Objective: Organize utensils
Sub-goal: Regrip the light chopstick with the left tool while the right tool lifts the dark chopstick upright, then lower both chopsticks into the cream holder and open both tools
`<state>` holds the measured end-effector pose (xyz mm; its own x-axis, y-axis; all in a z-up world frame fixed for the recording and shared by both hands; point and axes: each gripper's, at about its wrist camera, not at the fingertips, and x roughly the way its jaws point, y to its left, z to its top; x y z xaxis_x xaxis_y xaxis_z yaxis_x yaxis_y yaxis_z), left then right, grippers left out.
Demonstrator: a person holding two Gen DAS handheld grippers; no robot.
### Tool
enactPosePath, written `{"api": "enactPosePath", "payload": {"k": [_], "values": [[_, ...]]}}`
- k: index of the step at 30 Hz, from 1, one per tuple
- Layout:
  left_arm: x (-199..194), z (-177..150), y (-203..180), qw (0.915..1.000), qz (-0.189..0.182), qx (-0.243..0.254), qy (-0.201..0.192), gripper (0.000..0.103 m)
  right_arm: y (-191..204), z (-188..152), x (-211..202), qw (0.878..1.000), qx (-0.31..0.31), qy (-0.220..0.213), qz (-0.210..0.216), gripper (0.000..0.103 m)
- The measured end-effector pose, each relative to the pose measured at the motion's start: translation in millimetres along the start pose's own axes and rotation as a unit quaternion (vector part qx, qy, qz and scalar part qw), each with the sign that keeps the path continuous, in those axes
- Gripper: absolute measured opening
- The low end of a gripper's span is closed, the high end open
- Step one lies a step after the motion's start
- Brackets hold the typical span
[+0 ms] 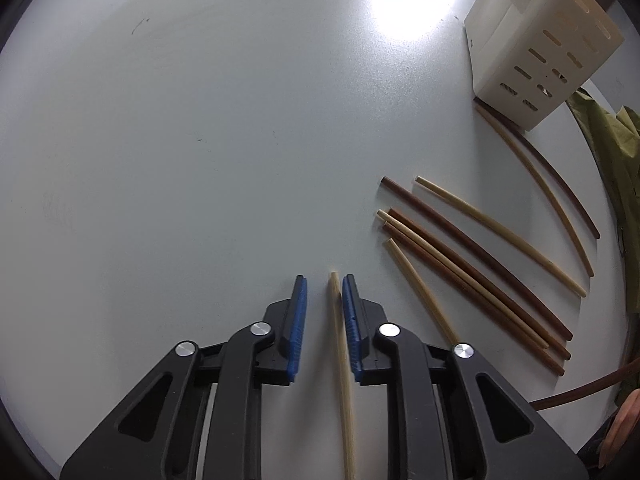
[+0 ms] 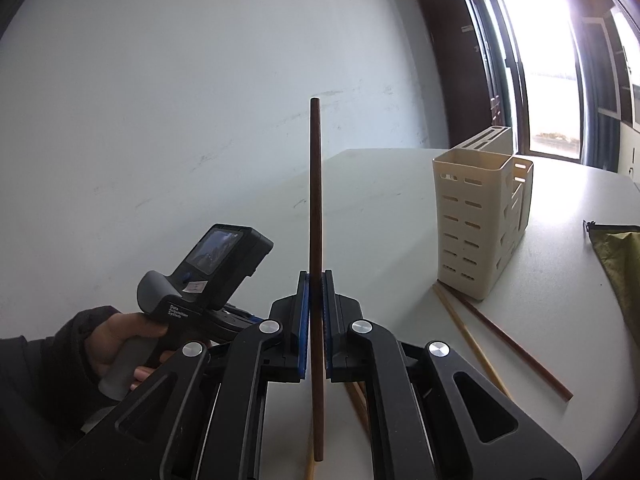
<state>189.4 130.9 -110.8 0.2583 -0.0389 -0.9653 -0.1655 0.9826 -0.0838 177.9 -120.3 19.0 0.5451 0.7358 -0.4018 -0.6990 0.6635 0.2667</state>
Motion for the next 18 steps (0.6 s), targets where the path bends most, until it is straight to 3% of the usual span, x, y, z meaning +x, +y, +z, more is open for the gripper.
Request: {"api": "enactPosePath", "payload": {"k": [8, 12, 18], "values": [[-12, 1, 7, 0.9992, -0.037, -0.006, -0.016, 0.003, -4, 4, -10, 1.0, 0.008, -0.022, -0.005, 0.006], [-58, -4, 9, 0.9947, -0.072, 0.008, -0.073, 0.003, -4, 10, -24, 0.999, 0.007, -0.05, -0.015, 0.006], [-139, -4, 6, 0.9791, -0.107, 0.021, -0.172, 0.003, -8, 30, -45, 0.994, 0.0, -0.096, -0.044, 0.006]]}}
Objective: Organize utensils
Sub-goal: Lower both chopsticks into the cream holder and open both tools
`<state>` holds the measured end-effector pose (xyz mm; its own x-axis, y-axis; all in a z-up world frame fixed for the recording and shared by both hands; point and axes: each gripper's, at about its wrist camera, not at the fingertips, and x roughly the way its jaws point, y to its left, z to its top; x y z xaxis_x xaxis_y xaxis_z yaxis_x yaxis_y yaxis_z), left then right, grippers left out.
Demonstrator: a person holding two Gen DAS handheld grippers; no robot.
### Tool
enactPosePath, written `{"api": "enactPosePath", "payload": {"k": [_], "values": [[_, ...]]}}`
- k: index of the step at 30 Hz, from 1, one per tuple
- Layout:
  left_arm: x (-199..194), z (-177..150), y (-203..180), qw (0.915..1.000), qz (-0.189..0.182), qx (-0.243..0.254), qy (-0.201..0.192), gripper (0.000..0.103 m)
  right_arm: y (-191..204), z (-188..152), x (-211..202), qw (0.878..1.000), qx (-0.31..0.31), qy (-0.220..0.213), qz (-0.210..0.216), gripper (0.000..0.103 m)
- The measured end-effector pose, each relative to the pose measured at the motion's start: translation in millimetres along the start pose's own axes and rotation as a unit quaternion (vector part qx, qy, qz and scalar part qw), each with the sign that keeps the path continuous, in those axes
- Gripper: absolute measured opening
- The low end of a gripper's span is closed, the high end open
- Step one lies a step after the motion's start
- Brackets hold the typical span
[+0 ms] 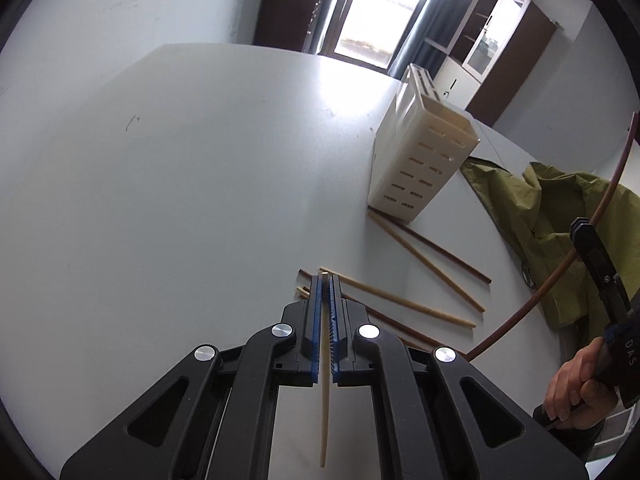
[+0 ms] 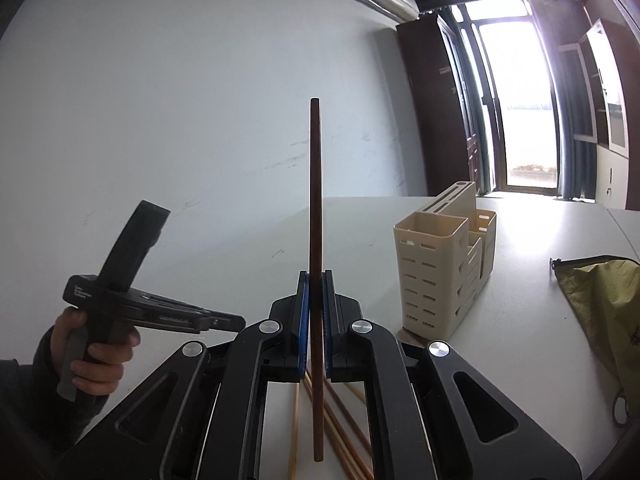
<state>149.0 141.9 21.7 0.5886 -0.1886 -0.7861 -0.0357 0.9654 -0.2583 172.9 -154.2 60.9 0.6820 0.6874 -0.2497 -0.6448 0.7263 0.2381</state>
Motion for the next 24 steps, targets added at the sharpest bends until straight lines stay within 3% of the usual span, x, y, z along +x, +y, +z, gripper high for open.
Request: {"api": "enactPosePath", "payload": {"k": [8, 14, 18, 24], "values": [[-61, 62, -27, 0.9969, -0.018, 0.018, -0.075, 0.003, -15, 46, 4, 0.999, -0.018, -0.04, -0.03, 0.006], [-83, 115, -56, 0.9884, -0.053, 0.04, -0.137, 0.003, -33, 85, 31, 0.996, -0.035, -0.066, -0.055, 0.006], [-85, 148, -83, 0.9789, -0.064, 0.058, -0.185, 0.003, -50, 111, 52, 0.993, -0.039, -0.087, -0.068, 0.006], [-92, 183, -116, 0.9514, -0.086, 0.076, -0.286, 0.003, -82, 129, 76, 0.99, -0.035, -0.114, -0.082, 0.006]]}}
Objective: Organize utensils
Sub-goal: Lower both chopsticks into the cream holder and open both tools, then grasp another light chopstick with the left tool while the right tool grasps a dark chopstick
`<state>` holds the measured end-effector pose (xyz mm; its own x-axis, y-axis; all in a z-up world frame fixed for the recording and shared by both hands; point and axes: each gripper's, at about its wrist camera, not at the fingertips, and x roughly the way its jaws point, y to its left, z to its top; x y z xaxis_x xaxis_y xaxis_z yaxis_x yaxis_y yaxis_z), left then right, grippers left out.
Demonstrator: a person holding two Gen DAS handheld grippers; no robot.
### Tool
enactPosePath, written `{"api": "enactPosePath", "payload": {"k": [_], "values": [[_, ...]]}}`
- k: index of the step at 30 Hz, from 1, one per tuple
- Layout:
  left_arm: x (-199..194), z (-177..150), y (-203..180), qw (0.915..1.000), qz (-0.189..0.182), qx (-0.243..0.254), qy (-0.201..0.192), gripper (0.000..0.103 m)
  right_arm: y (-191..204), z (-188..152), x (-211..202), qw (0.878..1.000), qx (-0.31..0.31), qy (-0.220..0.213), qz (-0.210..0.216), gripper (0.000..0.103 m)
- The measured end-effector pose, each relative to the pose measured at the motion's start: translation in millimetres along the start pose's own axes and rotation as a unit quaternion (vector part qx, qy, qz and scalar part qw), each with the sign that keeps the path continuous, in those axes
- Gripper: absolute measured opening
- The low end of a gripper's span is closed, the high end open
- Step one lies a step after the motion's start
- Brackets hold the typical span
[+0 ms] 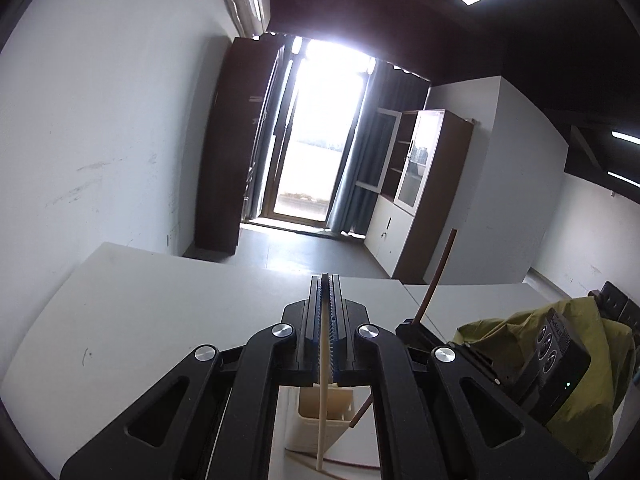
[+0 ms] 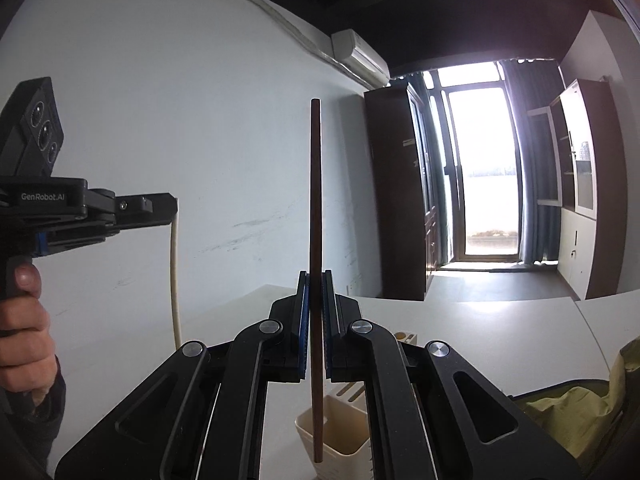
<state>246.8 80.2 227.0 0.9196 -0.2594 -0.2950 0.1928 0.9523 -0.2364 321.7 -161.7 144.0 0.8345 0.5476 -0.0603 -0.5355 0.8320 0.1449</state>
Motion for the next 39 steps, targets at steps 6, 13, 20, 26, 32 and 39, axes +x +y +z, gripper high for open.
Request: {"api": "enactPosePath", "payload": {"k": [6, 13, 20, 26, 32, 39], "values": [[46, -4, -23, 0.9988, -0.015, 0.006, -0.046, 0.003, -18, -15, 18, 1.0, -0.004, -0.005, -0.015, 0.006], [88, -49, -28, 0.9985, 0.018, 0.041, -0.032, 0.003, -29, -36, 24, 1.0, 0.003, 0.008, -0.017, 0.006], [98, -73, -16, 0.9989, 0.026, 0.036, -0.017, 0.003, -20, -48, 23, 0.999, -0.015, 0.028, -0.023, 0.006], [99, -81, -10, 0.9985, 0.04, 0.037, 0.005, 0.003, -14, -56, 20, 0.998, -0.028, 0.053, -0.029, 0.006], [93, -75, 1, 0.9984, 0.038, 0.015, 0.039, 0.004, -5, -51, 8, 0.997, -0.035, 0.067, -0.033, 0.007], [60, -68, 11, 0.9974, 0.044, -0.012, 0.056, 0.061, 13, -25, -19, 0.997, -0.038, 0.059, -0.037, 0.055]]}}
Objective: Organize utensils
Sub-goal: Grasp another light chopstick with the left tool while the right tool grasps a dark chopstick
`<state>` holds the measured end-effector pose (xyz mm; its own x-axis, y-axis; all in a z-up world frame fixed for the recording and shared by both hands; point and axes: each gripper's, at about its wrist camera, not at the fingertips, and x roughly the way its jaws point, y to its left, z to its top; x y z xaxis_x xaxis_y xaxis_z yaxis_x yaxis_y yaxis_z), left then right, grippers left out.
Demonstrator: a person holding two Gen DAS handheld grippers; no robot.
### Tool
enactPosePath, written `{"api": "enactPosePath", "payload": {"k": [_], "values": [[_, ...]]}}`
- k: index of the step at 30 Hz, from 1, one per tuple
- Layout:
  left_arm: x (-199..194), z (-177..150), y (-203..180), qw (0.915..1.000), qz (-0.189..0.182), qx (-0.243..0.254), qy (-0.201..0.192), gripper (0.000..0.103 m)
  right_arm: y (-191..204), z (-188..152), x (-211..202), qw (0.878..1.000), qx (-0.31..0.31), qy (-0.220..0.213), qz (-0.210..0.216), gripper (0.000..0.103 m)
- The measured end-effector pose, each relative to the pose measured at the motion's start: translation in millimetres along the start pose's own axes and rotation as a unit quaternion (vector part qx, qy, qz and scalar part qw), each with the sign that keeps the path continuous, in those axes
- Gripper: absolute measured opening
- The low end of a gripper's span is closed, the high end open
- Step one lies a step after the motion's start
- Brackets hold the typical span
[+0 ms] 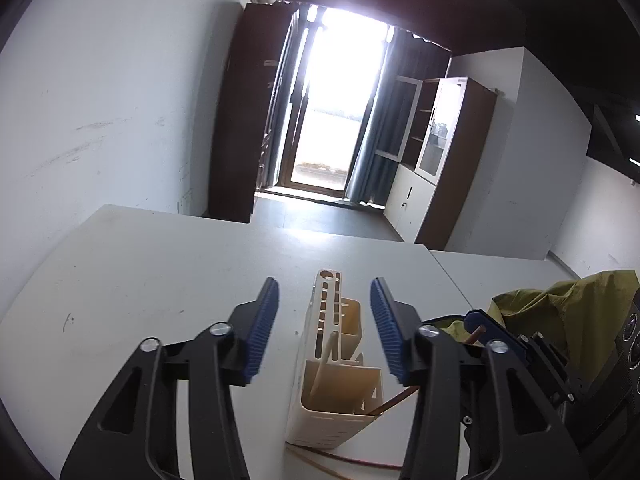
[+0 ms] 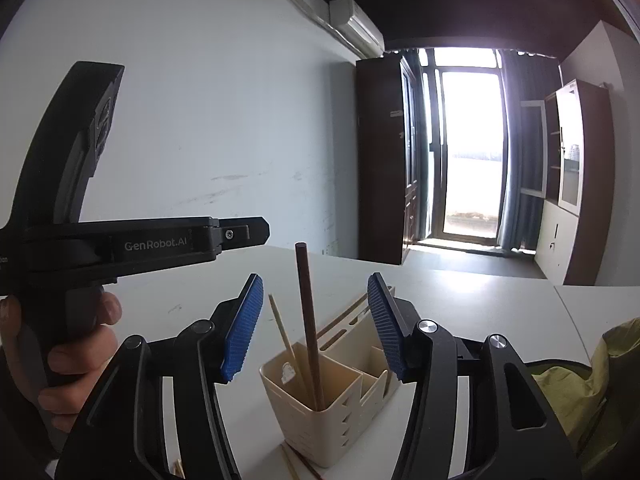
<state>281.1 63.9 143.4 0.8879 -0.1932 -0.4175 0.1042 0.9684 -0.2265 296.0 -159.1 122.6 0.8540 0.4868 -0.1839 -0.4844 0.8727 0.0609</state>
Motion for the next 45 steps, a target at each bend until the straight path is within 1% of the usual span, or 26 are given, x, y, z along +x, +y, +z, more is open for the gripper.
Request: {"api": "enactPosePath", "payload": {"k": [2, 4, 5, 6, 9, 12, 13, 15, 17, 18, 20, 22, 23, 24, 26, 27, 28, 29, 30, 32, 34, 36, 38, 40, 42, 45], "values": [[-19, -3, 3, 0.9999, 0.007, 0.003, -0.01, 0.065, 5, 3, -15, 1.0, 0.002, -0.012, 0.001, 0.06], [-39, -9, 10, 0.9998, 0.017, -0.003, -0.009, 0.082, 12, 2, -31, 1.0, 0.0, -0.018, 0.007, 0.071], [-48, -15, 16, 0.9996, 0.025, -0.011, -0.006, 0.093, 17, -2, -39, 1.0, -0.004, -0.015, 0.009, 0.073], [-56, -24, 22, 0.9991, 0.035, -0.023, 0.002, 0.097, 23, -7, -46, 1.0, -0.01, -0.009, 0.015, 0.076], [-65, -66, 48, 0.9926, 0.074, -0.065, 0.071, 0.097, 45, -32, -57, 0.998, -0.04, 0.033, 0.037, 0.081], [-55, -117, 72, 0.9757, 0.123, -0.093, 0.156, 0.095, 66, -66, -54, 0.993, -0.073, 0.087, 0.039, 0.081], [-51, -133, 78, 0.9698, 0.129, -0.1, 0.181, 0.095, 69, -76, -50, 0.99, -0.076, 0.107, 0.043, 0.081], [-46, -162, 88, 0.9613, 0.118, -0.111, 0.223, 0.095, 77, -98, -43, 0.984, -0.08, 0.144, 0.061, 0.081], [-39, -188, 91, 0.951, 0.123, -0.104, 0.264, 0.095, 83, -118, -37, 0.976, -0.097, 0.177, 0.079, 0.081], [-36, -196, 91, 0.9478, 0.117, -0.099, 0.28, 0.095, 87, -128, -34, 0.97, -0.114, 0.195, 0.085, 0.081], [-35, -209, 88, 0.9427, 0.132, -0.084, 0.295, 0.094, 93, -145, -32, 0.958, -0.152, 0.226, 0.093, 0.081], [-28, -217, 85, 0.9389, 0.143, -0.067, 0.306, 0.086, 90, -153, -29, 0.951, -0.149, 0.24, 0.126, 0.081], [-25, -223, 85, 0.935, 0.148, -0.06, 0.317, 0.074, 90, -160, -29, 0.946, -0.148, 0.248, 0.146, 0.081], [-20, -227, 85, 0.9306, 0.149, -0.056, 0.329, 0.058, 91, -167, -28, 0.942, -0.15, 0.254, 0.159, 0.08], [-12, -237, 87, 0.9205, 0.146, -0.059, 0.357, 0.039, 96, -182, -24, 0.931, -0.154, 0.27, 0.194, 0.058], [-8, -241, 89, 0.9164, 0.146, -0.062, 0.367, 0.039, 99, -190, -20, 0.923, -0.159, 0.279, 0.21, 0.047], [-6, -245, 90, 0.9137, 0.152, -0.062, 0.372, 0.039, 103, -196, -15, 0.918, -0.165, 0.289, 0.216, 0.045], [-3, -248, 91, 0.9119, 0.163, -0.059, 0.372, 0.039, 107, -205, -10, 0.912, -0.172, 0.302, 0.219, 0.042], [-2, -250, 92, 0.9108, 0.17, -0.058, 0.372, 0.039, 111, -212, -5, 0.905, -0.18, 0.315, 0.221, 0.034], [0, -251, 94, 0.9103, 0.166, -0.066, 0.373, 0.042, 118, -222, 1, 0.901, -0.191, 0.326, 0.212, 0.033], [-2, -250, 95, 0.9159, 0.152, -0.077, 0.363, 0.053, 120, -225, 5, 0.902, -0.191, 0.328, 0.206, 0.033], [-4, -247, 93, 0.9225, 0.152, -0.077, 0.346, 0.075, 122, -231, 4, 0.904, -0.192, 0.328, 0.198, 0.033], [-6, -246, 93, 0.9258, 0.154, -0.08, 0.336, 0.076, 123, -235, 8, 0.903, -0.19, 0.333, 0.194, 0.033], [-2, -250, 92, 0.9226, 0.148, -0.075, 0.348, 0.07, 126, -239, 7, 0.899, -0.193, 0.336, 0.203, 0.033], [2, -255, 91, 0.9181, 0.151, -0.072, 0.359, 0.057, 131, -242, 10, 0.897, -0.197, 0.34, 0.202, 0.032], [-1, -253, 91, 0.9176, 0.162, -0.07, 0.356, 0.055, 135, -243, 13, 0.897, -0.194, 0.341, 0.205, 0.032]]}}
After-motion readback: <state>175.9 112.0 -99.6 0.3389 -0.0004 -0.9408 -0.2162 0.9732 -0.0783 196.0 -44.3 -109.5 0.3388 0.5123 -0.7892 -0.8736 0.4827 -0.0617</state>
